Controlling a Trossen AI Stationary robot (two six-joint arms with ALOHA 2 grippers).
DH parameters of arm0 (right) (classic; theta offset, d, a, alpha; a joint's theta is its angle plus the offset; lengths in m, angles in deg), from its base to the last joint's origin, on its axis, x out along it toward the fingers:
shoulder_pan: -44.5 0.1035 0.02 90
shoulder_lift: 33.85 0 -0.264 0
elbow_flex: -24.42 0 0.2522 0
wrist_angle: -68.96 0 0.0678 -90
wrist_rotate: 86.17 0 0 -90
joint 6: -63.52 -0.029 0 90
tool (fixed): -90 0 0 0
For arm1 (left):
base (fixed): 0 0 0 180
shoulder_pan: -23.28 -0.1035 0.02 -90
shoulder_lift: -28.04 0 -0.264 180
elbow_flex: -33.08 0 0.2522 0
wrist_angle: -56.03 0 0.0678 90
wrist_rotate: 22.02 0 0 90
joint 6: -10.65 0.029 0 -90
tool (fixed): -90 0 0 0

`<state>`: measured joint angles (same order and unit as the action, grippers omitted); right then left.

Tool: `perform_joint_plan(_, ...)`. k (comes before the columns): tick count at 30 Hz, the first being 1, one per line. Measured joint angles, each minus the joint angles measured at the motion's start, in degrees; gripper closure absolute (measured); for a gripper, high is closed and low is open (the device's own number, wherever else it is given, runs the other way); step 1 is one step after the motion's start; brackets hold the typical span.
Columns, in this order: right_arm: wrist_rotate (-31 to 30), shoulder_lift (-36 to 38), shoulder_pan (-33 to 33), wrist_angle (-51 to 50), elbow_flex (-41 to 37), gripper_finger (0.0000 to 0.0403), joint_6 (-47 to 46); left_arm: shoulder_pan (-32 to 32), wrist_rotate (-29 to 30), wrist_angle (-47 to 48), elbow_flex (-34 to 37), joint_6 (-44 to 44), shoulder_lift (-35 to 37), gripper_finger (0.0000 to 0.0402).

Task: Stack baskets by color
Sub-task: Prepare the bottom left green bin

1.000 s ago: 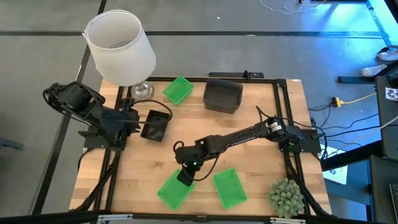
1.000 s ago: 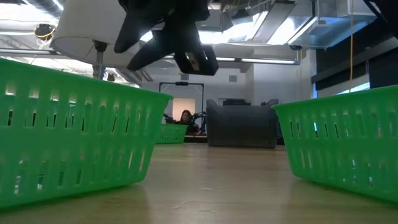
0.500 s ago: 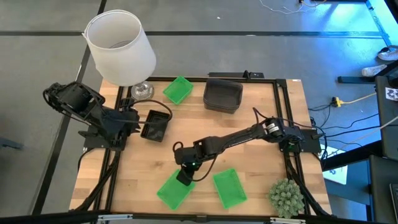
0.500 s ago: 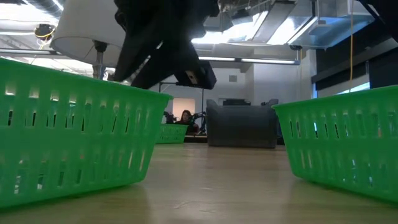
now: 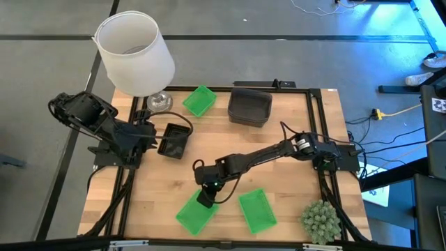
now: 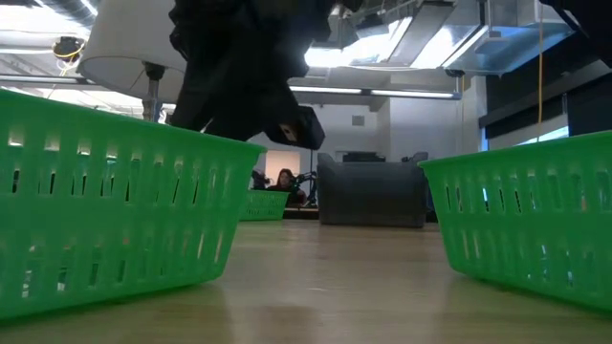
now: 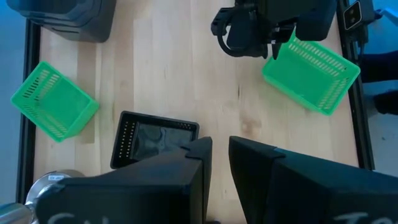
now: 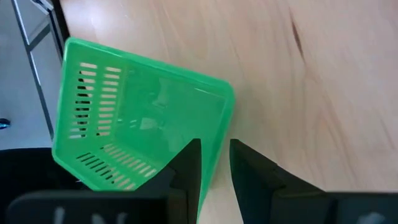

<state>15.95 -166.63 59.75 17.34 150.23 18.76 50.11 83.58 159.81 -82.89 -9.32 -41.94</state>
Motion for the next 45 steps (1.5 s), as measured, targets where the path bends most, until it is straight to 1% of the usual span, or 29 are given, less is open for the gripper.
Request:
perform_joint_plan(9,0.4,-2.9,0.0,0.8,0.0,0.0319,-0.1,0.0,0.0,0.0,0.0,0.0,0.0,0.0355)
perform_joint_plan(12,-0.3,-3.1,-0.1,0.9,0.0,0.0323,-0.1,0.0,0.0,0.0,0.0,0.0,0.0,0.0355)
perform_joint_plan(14,-1.9,-3.0,-0.3,1.0,0.0,0.0338,0.0,0.0,0.0,0.0,0.0,0.0,0.0,0.0355)
perform_joint_plan(17,-2.4,-3.0,-0.9,0.8,0.0,0.0384,0.2,0.0,0.0,0.0,0.0,0.0,0.0,0.0355)
perform_joint_plan(18,-2.5,-3.0,-1.0,0.8,0.0,0.0392,0.5,0.0,0.0,0.0,0.0,0.0,0.0,0.0355)
perform_joint_plan(22,-2.5,-2.8,-2.4,-0.7,0.0,0.0397,2.6,0.0,0.0,0.0,0.0,0.0,0.0,0.0355)
perform_joint_plan(26,-2.7,-1.8,-5.2,-5.1,0.9,0.0398,7.1,0.0,0.0,0.0,0.0,-0.5,0.0,0.0355)
perform_joint_plan(28,-3.2,-1.8,-7.1,-8.6,3.2,0.0399,11.1,0.0,0.0,0.0,0.0,-0.5,0.0,0.0355)
perform_joint_plan(30,-5.1,-1.7,-9.1,-13.3,5.8,0.0399,15.3,0.0,0.0,0.0,0.0,-0.7,0.0,0.0355)
perform_joint_plan(34,-7.6,-1.6,-13.6,-18.4,9.8,0.04,23.0,0.0,0.0,0.0,0.0,-0.9,0.0,0.0355)
perform_joint_plan(37,-7.6,-1.5,-17.2,-18.3,11.3,0.04,28.9,0.0,0.5,0.0,0.0,-1.8,0.0,0.0355)
perform_joint_plan(45,-7.6,-1.7,-24.9,-18.8,11.3,0.0401,42.2,0.0,4.1,0.0,0.0,-6.0,0.0,0.0355)
